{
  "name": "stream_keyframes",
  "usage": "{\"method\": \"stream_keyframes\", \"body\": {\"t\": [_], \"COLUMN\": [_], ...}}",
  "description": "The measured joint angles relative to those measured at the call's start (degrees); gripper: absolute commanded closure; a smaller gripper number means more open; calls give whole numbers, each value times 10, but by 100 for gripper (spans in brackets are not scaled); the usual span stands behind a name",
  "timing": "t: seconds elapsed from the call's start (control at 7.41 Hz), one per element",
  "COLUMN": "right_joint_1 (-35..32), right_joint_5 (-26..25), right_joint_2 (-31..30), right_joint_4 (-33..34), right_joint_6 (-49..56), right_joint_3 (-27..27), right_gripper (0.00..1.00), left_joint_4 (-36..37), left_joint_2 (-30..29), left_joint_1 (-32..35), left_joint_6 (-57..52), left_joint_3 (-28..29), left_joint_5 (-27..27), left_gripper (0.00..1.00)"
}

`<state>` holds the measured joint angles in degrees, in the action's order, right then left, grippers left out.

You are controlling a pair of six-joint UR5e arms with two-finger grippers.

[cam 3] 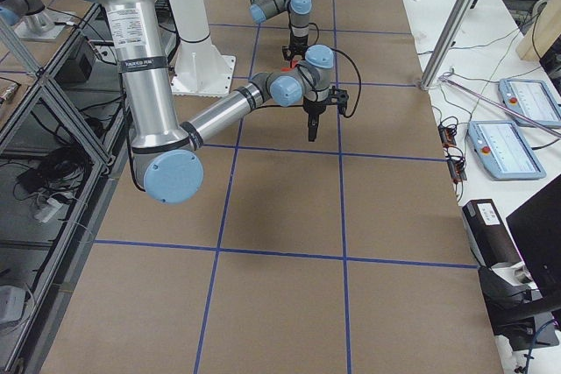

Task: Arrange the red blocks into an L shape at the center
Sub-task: 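Press the held red cube against the far cube with the left gripper, then open the left gripper and raise it off the cube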

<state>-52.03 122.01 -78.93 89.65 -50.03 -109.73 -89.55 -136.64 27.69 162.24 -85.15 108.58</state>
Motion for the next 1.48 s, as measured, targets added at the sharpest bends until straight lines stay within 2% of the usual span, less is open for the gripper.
{"method": "stream_keyframes", "body": {"t": [0.27,0.4,1.08,1.21,1.48], "right_joint_1": [0,0,0,0,-1], "right_joint_5": [0,0,0,0,0], "right_joint_2": [0,0,0,0,-2], "right_joint_4": [0,0,0,0,0], "right_joint_6": [-1,-1,-1,-1,-1], "right_joint_3": [-1,-1,-1,-1,-1], "right_gripper": [1,1,1,1,1], "left_joint_4": [0,0,7,15,30], "left_joint_2": [-8,-9,-6,8,108], "left_joint_1": [0,0,5,9,15], "left_joint_6": [0,-1,-26,-49,-119], "left_joint_3": [12,13,-6,-38,-164], "left_joint_5": [0,0,11,24,48], "left_gripper": [100,1,0,0,0]}}
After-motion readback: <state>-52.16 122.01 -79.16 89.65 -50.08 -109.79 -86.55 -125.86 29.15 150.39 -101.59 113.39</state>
